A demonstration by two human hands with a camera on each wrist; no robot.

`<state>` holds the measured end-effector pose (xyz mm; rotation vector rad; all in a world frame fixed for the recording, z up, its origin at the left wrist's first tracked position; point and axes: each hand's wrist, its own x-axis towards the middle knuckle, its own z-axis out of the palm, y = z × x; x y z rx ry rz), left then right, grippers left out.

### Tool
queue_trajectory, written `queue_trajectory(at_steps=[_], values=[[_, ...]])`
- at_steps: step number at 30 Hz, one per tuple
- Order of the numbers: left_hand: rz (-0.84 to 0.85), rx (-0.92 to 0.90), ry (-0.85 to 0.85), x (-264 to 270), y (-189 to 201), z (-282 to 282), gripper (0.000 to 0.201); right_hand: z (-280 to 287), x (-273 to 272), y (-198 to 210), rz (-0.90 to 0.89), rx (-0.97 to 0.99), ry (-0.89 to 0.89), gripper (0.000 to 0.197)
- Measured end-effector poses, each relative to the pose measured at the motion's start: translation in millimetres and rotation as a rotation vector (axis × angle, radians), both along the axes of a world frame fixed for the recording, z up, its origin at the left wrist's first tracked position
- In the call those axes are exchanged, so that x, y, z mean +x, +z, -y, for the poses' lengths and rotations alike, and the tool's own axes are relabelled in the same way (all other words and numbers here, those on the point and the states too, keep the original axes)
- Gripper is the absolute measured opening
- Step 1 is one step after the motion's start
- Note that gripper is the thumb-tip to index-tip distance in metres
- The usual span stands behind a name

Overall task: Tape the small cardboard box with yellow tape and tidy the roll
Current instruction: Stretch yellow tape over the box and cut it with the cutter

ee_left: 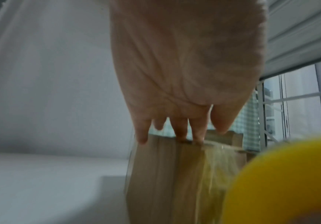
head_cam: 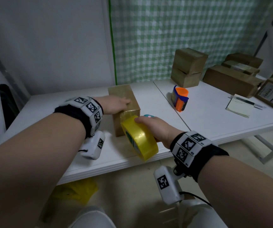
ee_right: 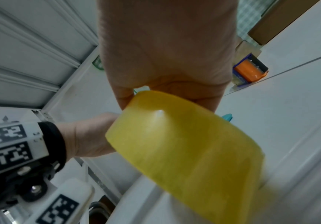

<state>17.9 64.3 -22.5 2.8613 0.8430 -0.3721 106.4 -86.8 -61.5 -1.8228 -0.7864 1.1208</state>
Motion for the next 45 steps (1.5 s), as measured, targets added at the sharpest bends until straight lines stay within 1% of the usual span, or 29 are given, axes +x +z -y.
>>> queue_trajectory(at_steps=[2, 5, 6, 10, 14, 17, 20, 22, 24, 26, 27, 28, 29, 31, 32, 33, 34, 35, 36, 38, 40, 42, 45], values=[[0.014, 0.027, 0.025, -1.7, -11.3, 3.2, 0.055, -1.1, -2.2, -1.7, 0.044, 0.009, -0.008, 0.044], [0.085, 0.063, 0.069, -2.0, -27.7, 1.3, 0.065, 0.7, -7.5, -0.1, 0.101, 0.034, 0.013, 0.030], [0.107, 0.073, 0.074, -1.7, -31.0, 0.3, 0.067, 0.8, -8.6, 0.1, 0.116, 0.035, 0.027, 0.028], [0.162, 0.072, 0.074, -2.1, -34.0, 2.6, 0.068, 1.1, -9.1, -5.9, 0.128, 0.022, 0.004, 0.029], [0.177, 0.068, 0.083, -2.4, -34.3, 3.6, 0.067, 3.2, -9.2, -7.8, 0.124, 0.000, 0.006, 0.031], [0.176, 0.066, 0.091, -1.8, -32.9, 3.0, 0.066, 1.8, -10.1, -2.1, 0.065, -0.030, 0.043, 0.033], [0.200, 0.056, 0.109, 1.1, -32.2, 0.9, 0.065, 0.4, -10.7, -1.6, -0.094, -0.019, 0.042, 0.034], [0.259, 0.057, 0.136, 4.1, -31.3, -0.7, 0.063, -2.1, -8.0, -4.2, -0.157, -0.009, 0.053, 0.037], [0.331, 0.052, 0.177, 6.6, -29.5, -0.6, 0.061, -3.3, -0.7, -2.9, -0.173, -0.037, 0.098, 0.042], [0.325, 0.041, 0.194, 10.2, -26.5, -1.0, 0.063, -5.5, 12.4, 1.5, -0.113, -0.096, 0.171, 0.055], [0.274, 0.026, 0.202, 11.5, -24.2, -0.7, 0.068, -7.4, 20.1, 3.3, -0.067, -0.123, 0.191, 0.061], [0.212, 0.008, 0.211, 12.4, -22.2, -0.6, 0.076, -9.7, 27.2, 4.6, -0.016, -0.145, 0.189, 0.062], [0.145, -0.008, 0.218, 13.0, -19.6, 0.2, 0.087, -13.9, 35.3, 4.0, 0.043, -0.154, 0.164, 0.057], [0.069, -0.041, 0.204, 13.6, -15.4, 1.7, 0.108, -24.8, 49.8, -2.5, 0.208, -0.137, 0.079, 0.039], [0.070, -0.068, 0.194, 13.7, -15.3, 1.8, 0.115, -31.5, 55.5, -8.9, 0.340, -0.137, 0.058, 0.032], [0.090, -0.097, 0.192, 13.5, -15.7, 2.5, 0.119, -38.6, 61.4, -15.6, 0.493, -0.165, 0.074, 0.031], [0.114, -0.124, 0.198, 13.1, -16.7, 3.2, 0.120, -45.9, 65.5, -22.3, 0.623, -0.218, 0.117, 0.033], [0.132, -0.152, 0.217, 12.4, -18.2, 4.3, 0.116, -52.8, 68.5, -29.3, 0.738, -0.263, 0.168, 0.036], [0.150, -0.178, 0.239, 12.4, -19.9, 5.9, 0.109, -59.1, 71.2, -36.1, 0.792, -0.292, 0.202, 0.039], [0.194, -0.196, 0.272, 12.1, -21.6, 9.9, 0.099, -70.3, 77.3, -49.8, 0.822, -0.320, 0.261, 0.047], [0.238, -0.196, 0.260, 11.5, -23.4, 8.5, 0.094, -78.0, 80.6, -55.6, 0.853, -0.332, 0.315, 0.050], [0.259, -0.203, 0.225, 11.1, -24.1, 5.0, 0.090, -82.4, 83.1, -56.0, 0.912, -0.342, 0.354, 0.045], [0.189, -0.166, 0.173, 12.5, -24.8, 2.8, 0.091, -83.0, 85.3, -51.7, 0.948, -0.307, 0.329, 0.036]])
